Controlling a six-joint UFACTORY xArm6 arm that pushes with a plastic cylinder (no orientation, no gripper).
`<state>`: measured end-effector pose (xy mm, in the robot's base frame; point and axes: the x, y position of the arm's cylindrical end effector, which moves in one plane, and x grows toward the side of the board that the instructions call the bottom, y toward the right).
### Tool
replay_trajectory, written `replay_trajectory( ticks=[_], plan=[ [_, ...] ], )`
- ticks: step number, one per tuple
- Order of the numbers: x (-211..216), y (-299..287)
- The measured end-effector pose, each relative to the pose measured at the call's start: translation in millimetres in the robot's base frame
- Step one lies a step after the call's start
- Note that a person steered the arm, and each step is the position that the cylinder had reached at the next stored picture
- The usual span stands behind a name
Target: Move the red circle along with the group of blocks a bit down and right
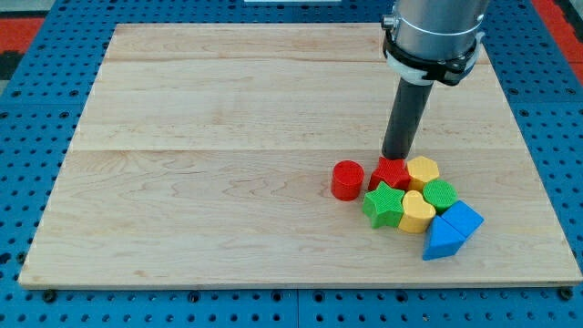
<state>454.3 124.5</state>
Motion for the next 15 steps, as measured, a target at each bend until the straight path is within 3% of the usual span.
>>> replay_trajectory(
  ticks=[4,5,8,11,14,15],
  plan=[
    [-7.8,17.2],
    [-27.3,-15.7],
    [-14.0,-126.5],
    [19.1,-121.4],
    [65.2,-61.1],
    [84.6,-72.1]
  ],
)
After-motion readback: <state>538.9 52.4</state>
